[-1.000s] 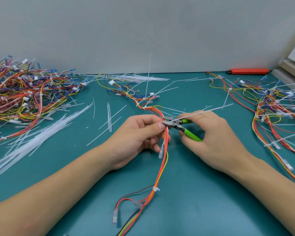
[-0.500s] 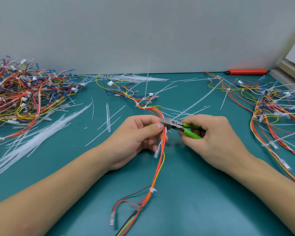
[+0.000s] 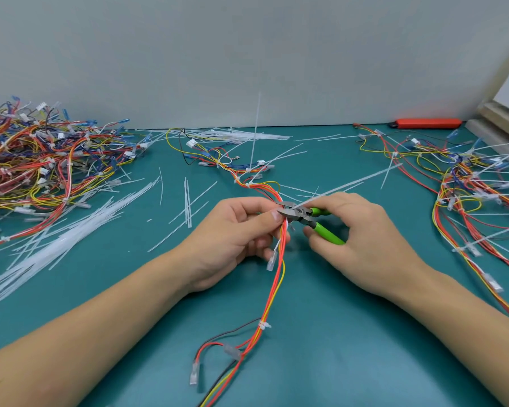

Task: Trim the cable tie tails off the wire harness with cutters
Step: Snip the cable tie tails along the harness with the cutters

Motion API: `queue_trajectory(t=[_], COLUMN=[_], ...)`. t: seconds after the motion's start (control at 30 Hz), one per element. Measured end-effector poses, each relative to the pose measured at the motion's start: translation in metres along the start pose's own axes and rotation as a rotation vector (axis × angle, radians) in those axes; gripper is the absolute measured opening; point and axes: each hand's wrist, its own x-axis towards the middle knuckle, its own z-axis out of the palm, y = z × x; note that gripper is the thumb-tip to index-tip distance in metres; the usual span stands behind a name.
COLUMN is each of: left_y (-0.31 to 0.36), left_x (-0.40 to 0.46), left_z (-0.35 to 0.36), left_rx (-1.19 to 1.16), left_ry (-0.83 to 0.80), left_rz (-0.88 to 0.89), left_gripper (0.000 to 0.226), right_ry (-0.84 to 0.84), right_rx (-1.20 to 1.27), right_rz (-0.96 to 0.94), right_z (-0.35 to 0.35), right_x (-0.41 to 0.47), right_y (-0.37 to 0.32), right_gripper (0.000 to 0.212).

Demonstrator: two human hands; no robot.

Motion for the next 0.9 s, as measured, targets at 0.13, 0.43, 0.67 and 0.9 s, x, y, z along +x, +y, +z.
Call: queue_trajectory(t=[0.13,0.43,0.67,0.9], left_y=[-0.0001,-0.0005,-0.0017,-0.0024], left_x=[-0.0004,-0.0008,0.0001,0.0004], left_z=[0.0005,0.0008,-0.0005,0.0001], left_rx=[0.010,0.030,0.024,0.036], left_ry=[0.001,-0.018,-0.013,-0.012], left_rz=[0.003,0.011,0.013,0.018], left_gripper=[0.013,0.012,0.011,0.012], right_ry=[-0.013,0.023,-0.027,-0.038], right_rx=[-0.002,0.058,0.027,0.008], right_rz=[-0.002,0.039,0.033,0.041], right_z=[0.0001,-0.0002,-0.0030,-0.0025], right_x=[-0.0002,-0.0010,0.0007,0.0008], right_y=[-0.0015,-0.0018,-0.0045,-0.0034], right_gripper=[0.030,0.010,0.030,0.032])
